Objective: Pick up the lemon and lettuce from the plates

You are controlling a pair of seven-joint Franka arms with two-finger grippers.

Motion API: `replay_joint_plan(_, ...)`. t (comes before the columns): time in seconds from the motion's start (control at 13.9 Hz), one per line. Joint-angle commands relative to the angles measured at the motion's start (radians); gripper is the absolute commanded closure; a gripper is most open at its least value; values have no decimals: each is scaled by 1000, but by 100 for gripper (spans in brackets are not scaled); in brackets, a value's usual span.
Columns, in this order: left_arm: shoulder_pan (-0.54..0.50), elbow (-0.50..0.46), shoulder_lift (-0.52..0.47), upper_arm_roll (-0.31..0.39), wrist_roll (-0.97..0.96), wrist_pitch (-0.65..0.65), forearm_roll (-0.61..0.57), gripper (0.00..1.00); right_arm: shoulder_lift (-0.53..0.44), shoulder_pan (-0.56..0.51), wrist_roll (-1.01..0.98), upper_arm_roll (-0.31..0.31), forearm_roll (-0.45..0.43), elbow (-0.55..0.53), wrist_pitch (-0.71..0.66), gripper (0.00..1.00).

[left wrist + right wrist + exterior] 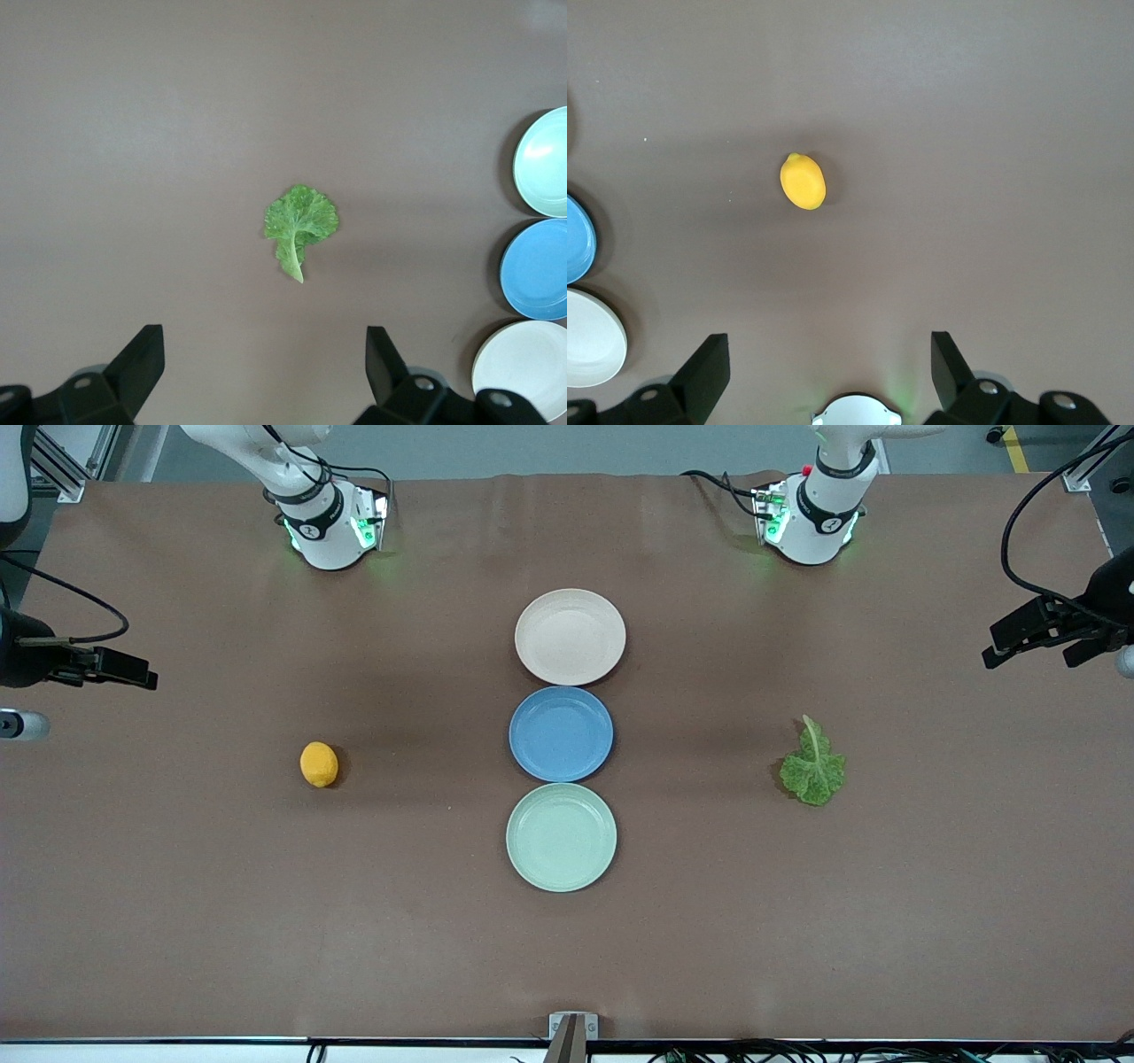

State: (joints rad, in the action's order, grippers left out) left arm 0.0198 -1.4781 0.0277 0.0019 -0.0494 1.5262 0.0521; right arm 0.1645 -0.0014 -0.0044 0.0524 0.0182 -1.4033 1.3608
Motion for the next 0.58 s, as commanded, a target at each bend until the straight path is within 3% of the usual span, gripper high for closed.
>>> replay_joint_plan(0.0,-6,18,3,-8,6,-18,-15,0,-83,-2,-20,6,-1,-88,38,0)
replay_joint_plan(0.22,-6,16,3,-8,5,-18,-17,0,-175,-2,-20,6,-1,-190,93,0)
replay_joint_plan(0.5,-6,16,3,-8,5,-18,-17,0,-210,-5,-20,6,-3,-200,96,0)
